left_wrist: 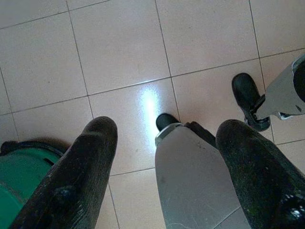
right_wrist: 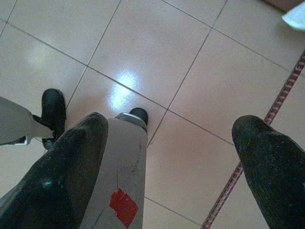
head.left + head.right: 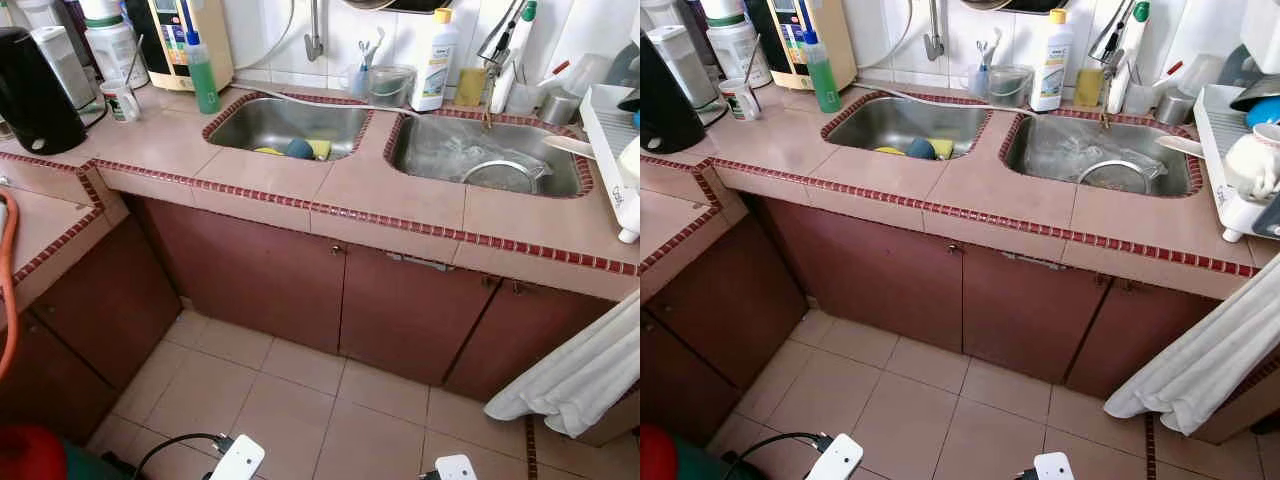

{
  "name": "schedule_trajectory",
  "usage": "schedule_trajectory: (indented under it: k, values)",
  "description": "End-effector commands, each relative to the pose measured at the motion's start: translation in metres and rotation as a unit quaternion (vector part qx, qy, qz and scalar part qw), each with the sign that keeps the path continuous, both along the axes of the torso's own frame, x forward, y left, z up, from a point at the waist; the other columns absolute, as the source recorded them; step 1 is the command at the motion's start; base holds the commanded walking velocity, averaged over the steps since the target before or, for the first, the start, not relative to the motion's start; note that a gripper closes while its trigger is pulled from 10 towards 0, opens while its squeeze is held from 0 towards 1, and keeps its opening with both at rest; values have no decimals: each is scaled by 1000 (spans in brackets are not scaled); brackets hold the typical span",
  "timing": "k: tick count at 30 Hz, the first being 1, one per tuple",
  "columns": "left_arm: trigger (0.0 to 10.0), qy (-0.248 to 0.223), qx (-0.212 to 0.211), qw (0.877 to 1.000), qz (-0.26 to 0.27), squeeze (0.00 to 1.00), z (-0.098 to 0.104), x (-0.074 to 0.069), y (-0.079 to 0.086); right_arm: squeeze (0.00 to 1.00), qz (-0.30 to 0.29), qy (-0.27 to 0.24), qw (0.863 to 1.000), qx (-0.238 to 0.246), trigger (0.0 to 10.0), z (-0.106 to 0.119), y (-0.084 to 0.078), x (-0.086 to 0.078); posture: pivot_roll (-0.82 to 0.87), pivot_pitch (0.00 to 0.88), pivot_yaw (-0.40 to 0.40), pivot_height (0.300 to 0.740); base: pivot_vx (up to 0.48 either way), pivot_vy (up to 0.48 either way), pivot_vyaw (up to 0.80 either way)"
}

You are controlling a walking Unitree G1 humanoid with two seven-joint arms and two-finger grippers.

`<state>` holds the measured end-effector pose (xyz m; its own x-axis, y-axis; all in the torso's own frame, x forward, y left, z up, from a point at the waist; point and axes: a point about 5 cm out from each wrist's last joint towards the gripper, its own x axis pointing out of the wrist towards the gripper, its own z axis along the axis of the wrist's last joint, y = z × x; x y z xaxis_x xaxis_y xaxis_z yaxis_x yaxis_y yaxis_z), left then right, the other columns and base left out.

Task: Kitchen organization

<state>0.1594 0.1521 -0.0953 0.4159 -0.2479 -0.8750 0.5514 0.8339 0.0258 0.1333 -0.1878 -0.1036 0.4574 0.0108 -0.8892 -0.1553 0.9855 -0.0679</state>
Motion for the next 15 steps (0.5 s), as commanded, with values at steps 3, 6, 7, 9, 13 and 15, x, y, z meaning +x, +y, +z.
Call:
schedule_trajectory:
  k: [3, 6, 7, 9, 13, 15]
  values:
    - [10000, -2, 2, 1000, -13, 0, 1, 2, 4, 0, 11, 27, 1000, -3, 10000, -5, 2, -13, -109, 0, 35, 740, 0, 0, 0]
    - [10000, -4, 3, 1000, -19, 0, 2, 3, 9, 0, 16, 26, 1000, -3, 10000, -5, 2, -13, -112, 0, 37, 740, 0, 0, 0]
    - [10000, -10, 0, 1000, -29, 0, 4, 6, 10, 0, 15, 25, 1000, -4, 10000, -5, 2, -13, -112, 0, 37, 740, 0, 0, 0]
    - [10000, -13, -6, 1000, -24, 0, 6, 9, 10, 0, 11, 25, 1000, -3, 10000, -5, 2, -13, -110, 0, 38, 740, 0, 0, 0]
    - [10000, -20, -18, 1000, -12, 0, 10, 18, 9, 0, 16, 25, 1000, -3, 10000, -5, 3, -13, -110, 0, 37, 740, 0, 232, 0]
    - [10000, -26, -22, 999, -8, 0, 11, 21, 8, 0, 13, 25, 1000, -1, 10000, -5, 3, -13, -110, 0, 38, 740, 0, 379, 0]
